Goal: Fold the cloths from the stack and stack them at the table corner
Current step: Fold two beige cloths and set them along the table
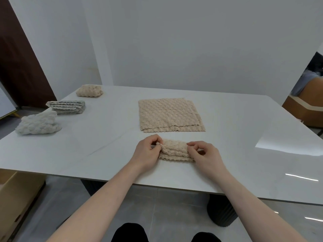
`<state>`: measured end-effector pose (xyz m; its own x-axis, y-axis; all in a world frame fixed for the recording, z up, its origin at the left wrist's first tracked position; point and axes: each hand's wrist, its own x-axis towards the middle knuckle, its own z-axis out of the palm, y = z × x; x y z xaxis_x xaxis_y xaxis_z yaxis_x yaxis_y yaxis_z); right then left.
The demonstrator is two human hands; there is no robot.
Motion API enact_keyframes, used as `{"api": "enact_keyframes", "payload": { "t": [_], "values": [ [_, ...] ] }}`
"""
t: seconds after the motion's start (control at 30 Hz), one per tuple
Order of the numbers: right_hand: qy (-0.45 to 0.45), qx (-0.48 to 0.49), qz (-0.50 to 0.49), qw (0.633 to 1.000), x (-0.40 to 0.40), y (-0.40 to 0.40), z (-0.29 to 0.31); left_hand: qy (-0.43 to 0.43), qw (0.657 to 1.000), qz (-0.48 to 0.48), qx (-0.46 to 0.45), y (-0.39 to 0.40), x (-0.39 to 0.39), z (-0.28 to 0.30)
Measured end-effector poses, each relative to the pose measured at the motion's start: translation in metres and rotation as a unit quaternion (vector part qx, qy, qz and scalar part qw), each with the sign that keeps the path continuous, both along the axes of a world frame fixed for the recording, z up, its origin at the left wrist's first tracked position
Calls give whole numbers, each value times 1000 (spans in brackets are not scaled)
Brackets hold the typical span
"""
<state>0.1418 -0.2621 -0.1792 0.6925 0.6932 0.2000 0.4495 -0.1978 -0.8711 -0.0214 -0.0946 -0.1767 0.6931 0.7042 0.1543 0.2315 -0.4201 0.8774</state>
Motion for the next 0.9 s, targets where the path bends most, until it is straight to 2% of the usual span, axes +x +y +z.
{"api": "enact_keyframes", "payload": {
  "t": [0.17, 0.33, 0.5, 0.63, 0.73, 0.9],
  "values": [
    [-76, -28, -16, 997, 5, 5, -12, 45, 995, -35, 79, -5, 6, -4],
    [-117, -76, -35, 990, 1, 6, -6, 41, 992, 38, 112, 0, 9, -11],
    [-122, -137, -27, 983, -2, 5, 1, 79, 980, 46, 174, 2, 8, -11],
    [-83, -122, -15, 989, 0, -1, 3, 127, 981, 6, 146, 7, 6, -10],
    [-69, -101, -15, 992, 2, -2, 1, 158, 974, -7, 164, 7, 6, -6],
    [-50, -70, 11, 996, -1, -5, 3, 55, 994, -39, 83, 1, 0, -3]
  ]
}}
